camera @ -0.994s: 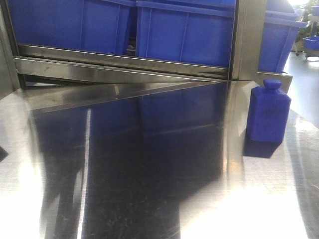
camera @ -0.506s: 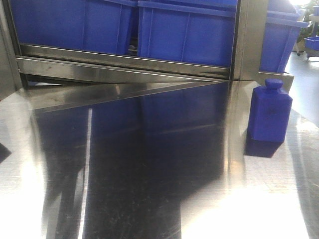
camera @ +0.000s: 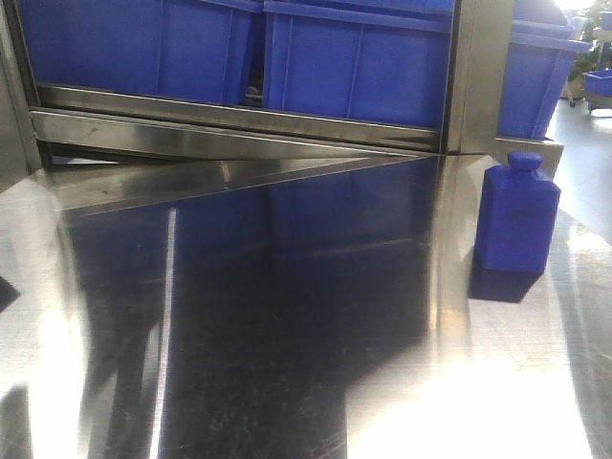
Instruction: Pick and sort blue part to right shelf
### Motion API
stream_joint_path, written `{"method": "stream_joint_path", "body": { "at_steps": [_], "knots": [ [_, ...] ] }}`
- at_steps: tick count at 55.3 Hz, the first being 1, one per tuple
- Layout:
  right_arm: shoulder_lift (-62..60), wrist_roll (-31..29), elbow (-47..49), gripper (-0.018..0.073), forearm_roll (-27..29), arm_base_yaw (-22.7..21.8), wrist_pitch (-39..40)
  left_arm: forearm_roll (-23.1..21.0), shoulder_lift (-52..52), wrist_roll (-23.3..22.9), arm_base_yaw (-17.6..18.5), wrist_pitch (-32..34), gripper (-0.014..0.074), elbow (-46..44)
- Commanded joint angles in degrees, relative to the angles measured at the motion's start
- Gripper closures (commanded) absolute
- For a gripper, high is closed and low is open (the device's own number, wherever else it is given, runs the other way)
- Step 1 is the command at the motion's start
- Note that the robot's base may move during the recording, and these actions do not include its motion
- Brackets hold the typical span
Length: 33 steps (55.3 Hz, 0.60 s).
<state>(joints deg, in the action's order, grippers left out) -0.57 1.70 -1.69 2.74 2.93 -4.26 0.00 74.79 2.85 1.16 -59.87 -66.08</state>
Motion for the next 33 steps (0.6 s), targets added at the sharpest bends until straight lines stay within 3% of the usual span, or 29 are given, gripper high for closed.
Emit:
{"method": "stream_joint_path", "body": {
  "at_steps": [1,7,22,33],
  "knots": [
    [-1.0,0.0,0.5,0.0513,-0.1,-0.3,5.0,-2.3,2.7,1.5,0.1,0.6,-0.0038,-3.3],
    [-1.0,0.0,0.5,0.0513,-0.1,-0.3,5.0,-4.6,5.8,3.0,0.1,0.7,-0.0038,-3.4],
    [-1.0,0.0,0.5,0.0513,-0.1,-0.3,5.0,-4.8,10.9,4.0,0.1,6.4,-0.0034,-3.4],
    [-1.0,0.0,0.5,0.0513,-0.1,-0.3,5.0,-6.9,14.1,5.6,0.1,6.2,-0.0034,-3.4]
  ]
}}
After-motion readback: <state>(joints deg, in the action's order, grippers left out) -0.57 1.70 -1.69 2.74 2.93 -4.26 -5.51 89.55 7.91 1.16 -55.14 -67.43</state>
